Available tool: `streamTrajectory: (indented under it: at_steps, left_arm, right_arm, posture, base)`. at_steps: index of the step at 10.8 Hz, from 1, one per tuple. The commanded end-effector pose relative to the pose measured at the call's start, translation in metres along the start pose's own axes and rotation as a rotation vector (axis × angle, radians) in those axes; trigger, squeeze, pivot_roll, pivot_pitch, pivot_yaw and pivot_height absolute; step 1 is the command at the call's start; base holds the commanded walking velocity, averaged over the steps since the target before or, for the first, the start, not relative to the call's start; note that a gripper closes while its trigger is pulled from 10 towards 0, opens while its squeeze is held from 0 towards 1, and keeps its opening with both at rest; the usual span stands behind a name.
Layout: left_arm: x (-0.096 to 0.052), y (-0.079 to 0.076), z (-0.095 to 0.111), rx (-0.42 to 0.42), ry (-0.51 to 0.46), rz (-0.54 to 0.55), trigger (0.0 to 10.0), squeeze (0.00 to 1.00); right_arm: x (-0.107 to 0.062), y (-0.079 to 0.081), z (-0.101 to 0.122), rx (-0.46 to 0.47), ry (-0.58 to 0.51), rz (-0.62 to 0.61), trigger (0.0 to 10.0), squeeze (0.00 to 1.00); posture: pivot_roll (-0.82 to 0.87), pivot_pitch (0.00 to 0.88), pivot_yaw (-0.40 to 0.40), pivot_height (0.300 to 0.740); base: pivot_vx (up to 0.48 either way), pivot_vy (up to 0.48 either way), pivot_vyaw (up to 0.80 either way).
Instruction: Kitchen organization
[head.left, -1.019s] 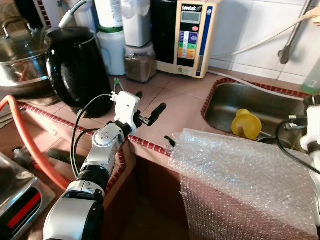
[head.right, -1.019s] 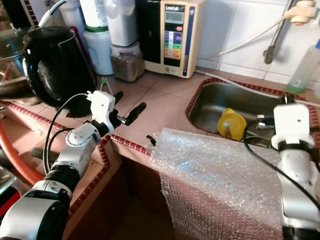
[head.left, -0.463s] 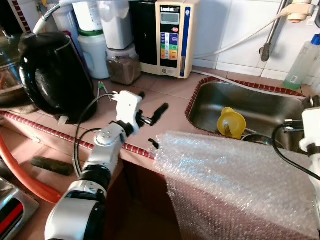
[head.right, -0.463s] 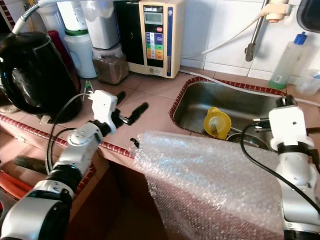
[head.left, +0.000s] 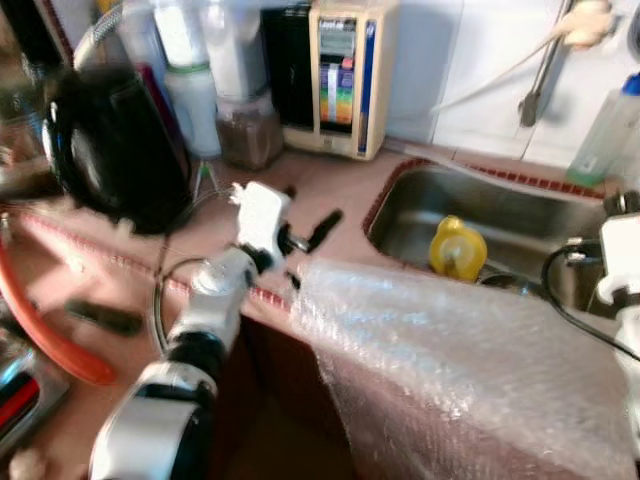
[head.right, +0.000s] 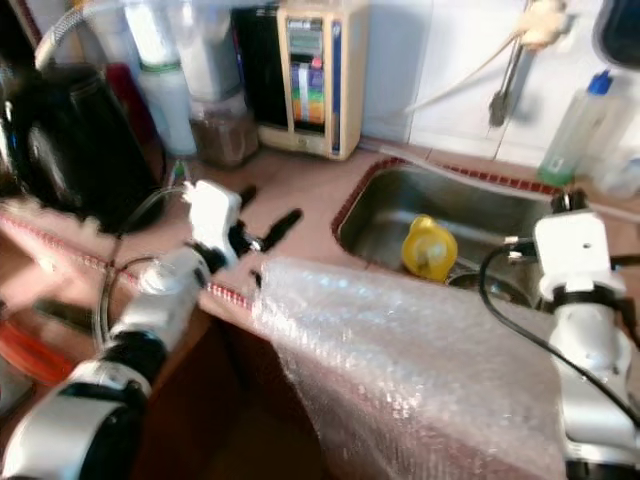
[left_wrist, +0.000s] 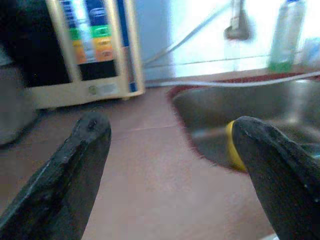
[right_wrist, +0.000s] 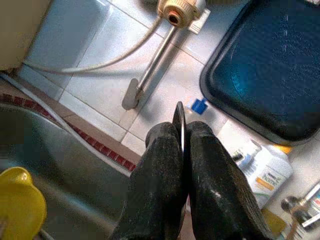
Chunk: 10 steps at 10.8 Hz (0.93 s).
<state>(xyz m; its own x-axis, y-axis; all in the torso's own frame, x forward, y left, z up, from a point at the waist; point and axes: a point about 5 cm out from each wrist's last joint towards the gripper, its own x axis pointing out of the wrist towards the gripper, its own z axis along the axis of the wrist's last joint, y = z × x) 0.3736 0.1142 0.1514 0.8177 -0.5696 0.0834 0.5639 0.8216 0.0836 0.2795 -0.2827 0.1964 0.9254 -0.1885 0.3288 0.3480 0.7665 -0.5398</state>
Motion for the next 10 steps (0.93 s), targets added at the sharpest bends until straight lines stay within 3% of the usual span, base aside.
streamTrajectory:
  at_steps: [1,3,4,5,7,8,10]
  left_arm:
    - [0.003,-0.002,0.002,-0.004,-0.005,-0.011,10.0,0.94]
    - [0.002,-0.002,0.001,-0.006,-0.002,-0.001,10.0,0.92]
    - [0.002,-0.002,0.001,0.001,0.001,0.003,10.0,0.0]
    - [0.001,-0.002,0.001,-0.002,0.001,0.001,10.0,0.0]
    - [0.001,-0.005,-0.001,-0.031,-0.002,-0.01,10.0,0.0]
    - [0.003,-0.008,0.002,-0.06,-0.013,-0.031,10.0,0.0]
    - [0.005,-0.02,0.0,-0.082,0.0,-0.126,10.0,0.0]
  right_arm:
    - [-0.001,0.0,-0.006,-0.011,0.027,0.007,10.0,0.0]
    - [0.001,-0.001,-0.006,-0.028,0.022,0.008,10.0,0.0]
    - [0.003,0.0,-0.004,-0.064,0.001,0.021,10.0,0.0]
    - [0.006,0.001,-0.002,-0.087,-0.016,0.029,10.0,0.0]
    - [0.022,0.003,0.006,-0.04,-0.055,0.024,10.0,0.0]
    - [0.032,0.013,0.014,-0.03,-0.1,0.048,10.0,0.0]
    - [0.044,0.03,0.015,-0.123,-0.147,0.113,10.0,0.0]
  posture:
    - [-0.06,0.0,0.069,0.74]
    - [-0.06,0.0,0.071,0.74]
    - [-0.06,0.0,0.072,0.74]
    - [-0.06,0.0,0.074,0.74]
    - [-0.05,0.0,0.075,0.74]
    - [-0.05,0.0,0.075,0.74]
    - [-0.05,0.0,0.077,0.74]
  base:
    - [0.0,-0.334,0.0]
    - [0.0,-0.156,0.0]
    - [0.0,0.0,0.0]
    - [0.0,0.0,0.0]
    - [0.0,0.0,0.0]
    - [0.0,0.0,0.0]
    - [0.0,0.0,0.0]
